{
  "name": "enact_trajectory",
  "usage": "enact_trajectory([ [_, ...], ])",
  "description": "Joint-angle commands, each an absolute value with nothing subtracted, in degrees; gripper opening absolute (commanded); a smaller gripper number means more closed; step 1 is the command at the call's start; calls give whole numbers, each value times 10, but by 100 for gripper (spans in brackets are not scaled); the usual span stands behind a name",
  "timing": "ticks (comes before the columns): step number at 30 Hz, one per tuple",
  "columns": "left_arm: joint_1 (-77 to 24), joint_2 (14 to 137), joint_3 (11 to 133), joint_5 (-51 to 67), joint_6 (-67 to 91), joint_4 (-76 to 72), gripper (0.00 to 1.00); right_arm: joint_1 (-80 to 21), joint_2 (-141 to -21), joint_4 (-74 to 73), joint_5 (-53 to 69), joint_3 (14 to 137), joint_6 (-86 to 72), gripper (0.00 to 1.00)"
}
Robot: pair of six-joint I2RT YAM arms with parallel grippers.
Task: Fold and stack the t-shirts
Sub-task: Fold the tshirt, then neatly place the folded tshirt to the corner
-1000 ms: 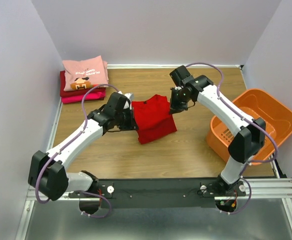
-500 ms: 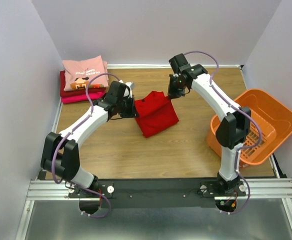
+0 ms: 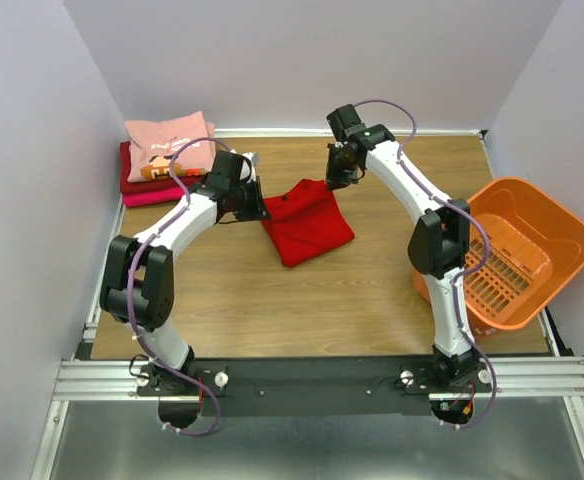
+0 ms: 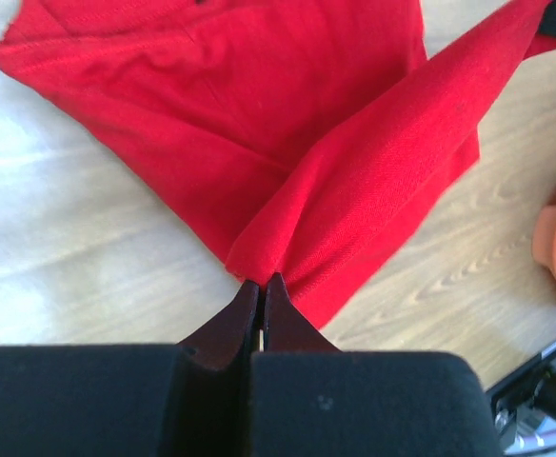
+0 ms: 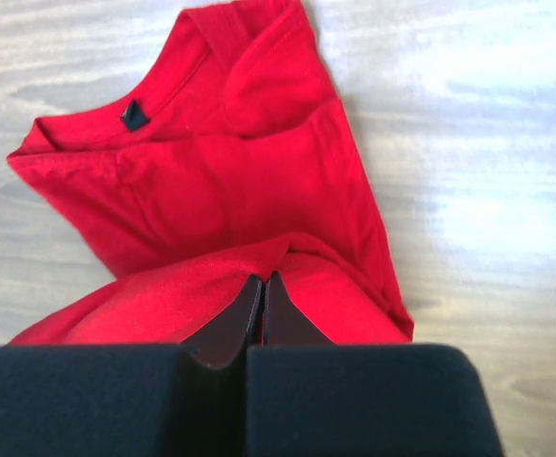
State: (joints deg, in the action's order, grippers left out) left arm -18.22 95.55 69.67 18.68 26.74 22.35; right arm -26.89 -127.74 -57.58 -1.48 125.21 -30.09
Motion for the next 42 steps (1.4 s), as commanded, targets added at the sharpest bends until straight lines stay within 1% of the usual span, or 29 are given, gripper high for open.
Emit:
enact_trajectory([
  [1,-163,990,721,193,248,222,0,-251,-1310,-555,-37,1298,-291,1],
  [5,-155,1034,764,200,238,219,0,-243,-1351,-545,-36,1328,-299,1],
  [6,-152,1044,771,197,237,218,17,-242,-1358,-540,-31,1336,-300,3],
  [7,-150,1061,776,192,241,217,32,-241,-1362,-534,-28,1339,-301,10],
  [8,-144,1067,791,182,243,219,46,-237,-1367,-525,-26,1339,-301,25],
  [9,-141,1072,800,164,245,221,65,-236,-1375,-504,-20,1340,-298,58],
  [10,-133,1077,819,154,250,227,74,-234,-1377,-484,-4,1346,-290,67],
  [11,-133,1077,829,146,251,230,82,-232,-1382,-484,16,1355,-284,73],
  [12,-127,1073,837,127,252,233,87,-232,-1391,-482,34,1369,-279,82],
  [13,-127,1061,843,119,252,235,92,-231,-1390,-482,40,1380,-275,84],
  [15,-126,1032,839,100,250,224,95,-232,-1375,-477,53,1382,-259,86],
  [19,-126,980,774,111,255,179,95,-232,-1328,-461,64,1323,-235,86],
  [20,-126,973,740,119,257,167,95,-232,-1318,-460,69,1308,-230,86],
  [23,-127,950,674,148,274,127,95,-234,-1293,-452,94,1252,-214,85],
  [27,-133,927,619,163,291,82,95,-239,-1257,-439,124,1184,-205,81],
  [29,-133,922,595,171,295,59,95,-247,-1252,-434,136,1169,-199,81],
  [34,-134,919,563,220,304,11,95,-265,-1252,-428,174,1137,-193,77],
  [42,-138,939,509,299,350,-100,95,-276,-1281,-410,214,1088,-207,75],
])
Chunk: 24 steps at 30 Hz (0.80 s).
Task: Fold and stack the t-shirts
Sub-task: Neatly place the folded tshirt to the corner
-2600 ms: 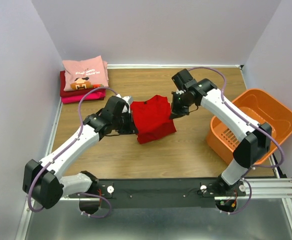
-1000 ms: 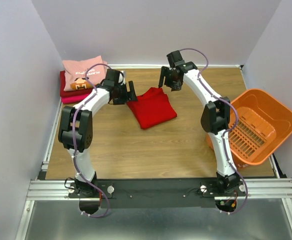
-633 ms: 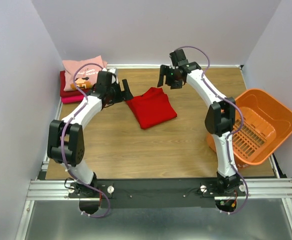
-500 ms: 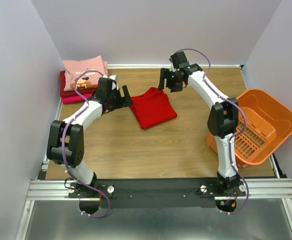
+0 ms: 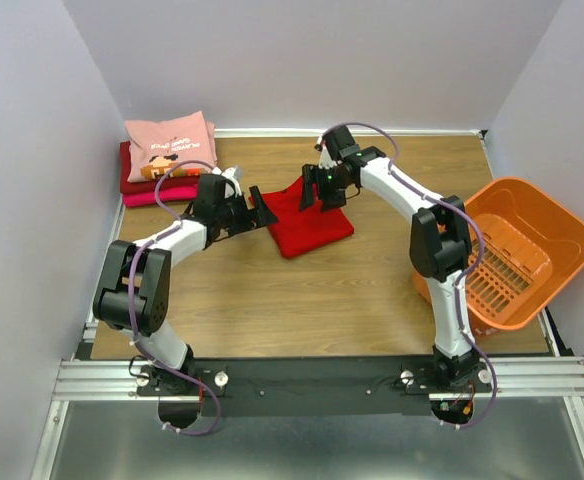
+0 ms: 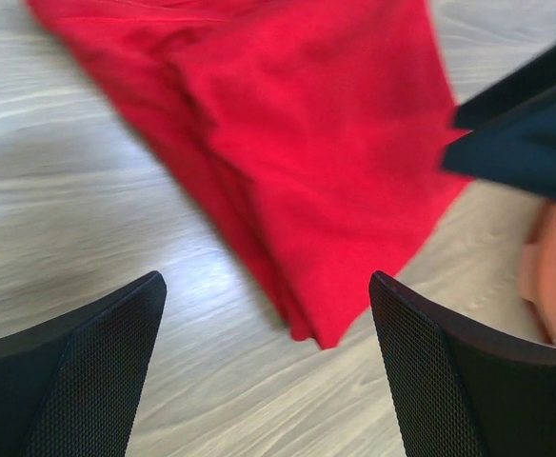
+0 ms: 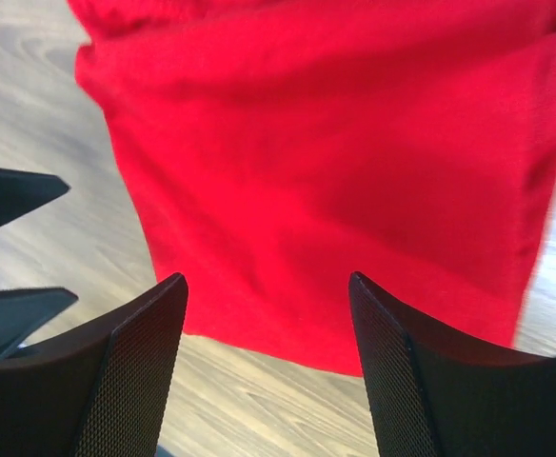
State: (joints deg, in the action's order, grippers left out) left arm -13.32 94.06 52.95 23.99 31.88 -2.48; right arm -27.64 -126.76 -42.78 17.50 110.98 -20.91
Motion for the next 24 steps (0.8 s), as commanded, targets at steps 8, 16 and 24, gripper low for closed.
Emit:
enact_trajectory([
  [8,-151,978,495,297,366,-130,94,-277,-1305,-405,204,1050,-208,74],
  [16,-157,1008,498,262,393,-129,94,-277,-1330,-403,189,1026,-214,74],
  [24,-170,1039,512,236,408,-141,91,-276,-1325,-398,192,1009,-218,73],
])
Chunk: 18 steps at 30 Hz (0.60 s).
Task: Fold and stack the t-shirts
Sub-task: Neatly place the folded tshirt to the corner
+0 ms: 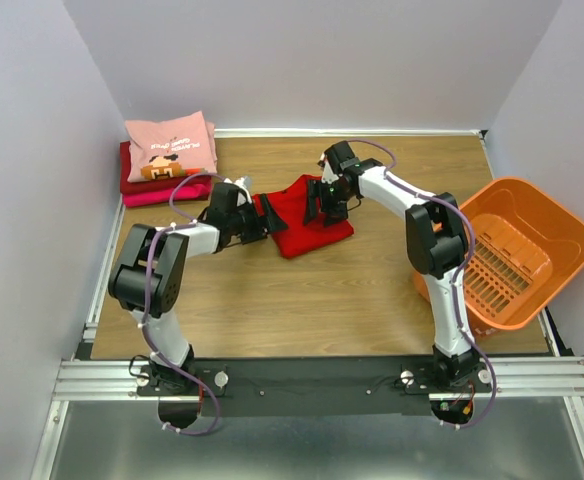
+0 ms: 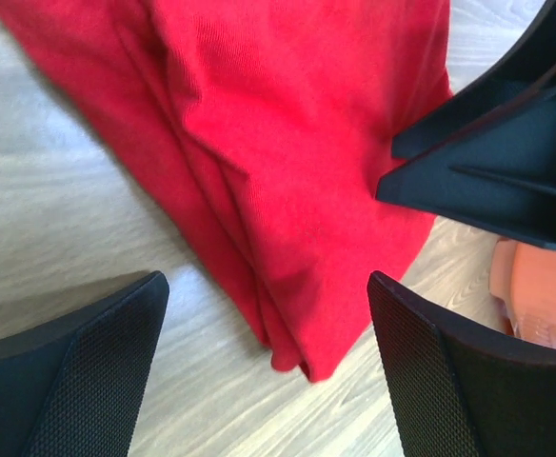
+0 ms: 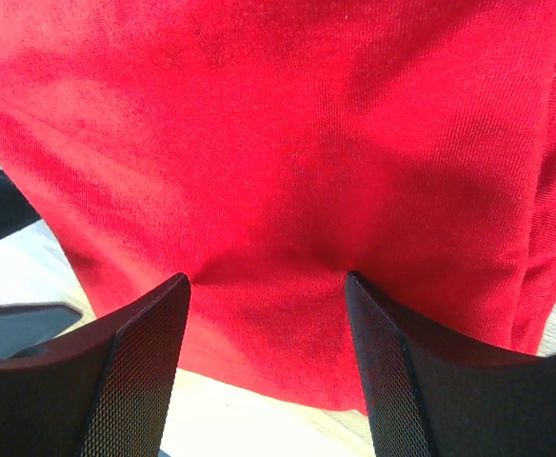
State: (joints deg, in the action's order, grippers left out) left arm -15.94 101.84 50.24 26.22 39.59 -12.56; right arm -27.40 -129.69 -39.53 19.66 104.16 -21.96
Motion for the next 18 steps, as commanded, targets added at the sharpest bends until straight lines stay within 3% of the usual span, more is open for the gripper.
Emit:
enact_trajectory([
  [1,-171,1041,512,231,414,-142,88,-277,-1323,-398,192,1008,-217,73],
  [6,-188,1064,514,219,432,-153,79,-276,-1317,-397,194,1005,-220,73],
  [12,-210,1074,514,178,446,-149,51,-277,-1306,-394,196,997,-221,73],
  [16,-214,1068,515,139,439,-136,17,-277,-1296,-392,195,987,-221,73],
  [18,-214,1069,525,131,425,-121,5,-277,-1289,-389,196,981,-221,73],
])
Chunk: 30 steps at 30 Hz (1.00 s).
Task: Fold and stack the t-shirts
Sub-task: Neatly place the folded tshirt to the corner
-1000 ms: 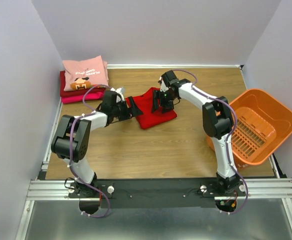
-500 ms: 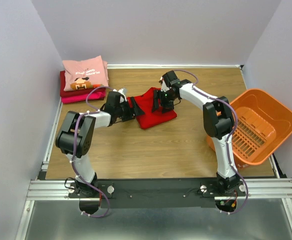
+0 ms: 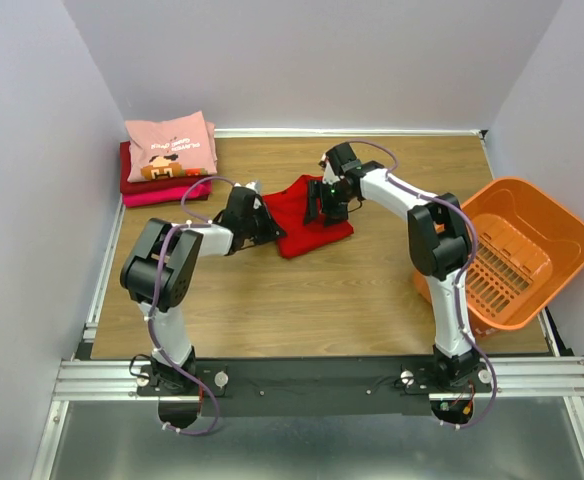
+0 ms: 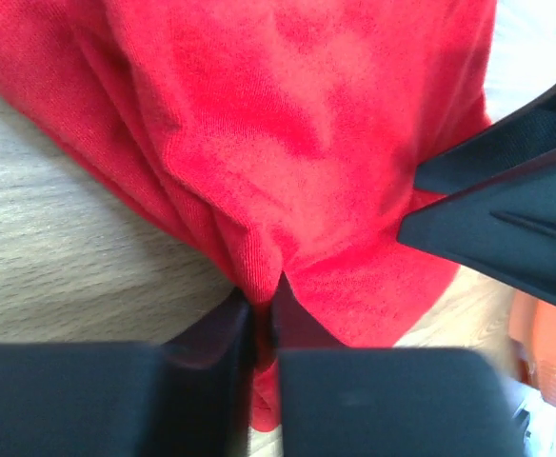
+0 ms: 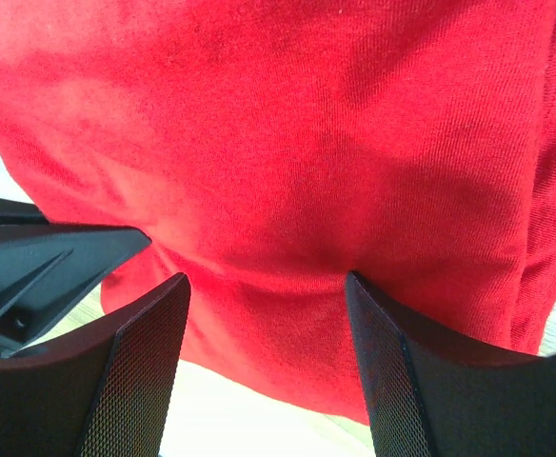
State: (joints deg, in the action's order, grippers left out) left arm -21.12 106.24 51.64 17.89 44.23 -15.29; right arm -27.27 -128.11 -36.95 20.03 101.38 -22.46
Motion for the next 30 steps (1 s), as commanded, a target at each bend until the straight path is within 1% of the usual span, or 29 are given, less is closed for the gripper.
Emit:
enact_trajectory([
  [1,-214,1070,530,123,419,-115,0,-277,-1288,-388,196,979,-222,73],
  [6,-214,1057,577,88,365,-51,0,-277,-1267,-388,190,969,-221,74],
  [8,-214,1039,593,55,325,-32,0,-277,-1260,-388,172,963,-223,78],
  [12,-214,1036,682,10,240,60,0,-277,-1247,-388,149,958,-224,82],
  [13,-214,1037,699,-18,226,76,0,-277,-1240,-388,145,955,-226,83],
  [16,-214,1042,763,-48,167,127,0,-277,-1227,-388,139,951,-229,84],
  [23,-207,1120,940,-105,59,283,0,-277,-1156,-388,124,923,-241,84],
  [30,-194,1195,1083,-153,4,378,0,-277,-1101,-388,113,879,-244,84],
])
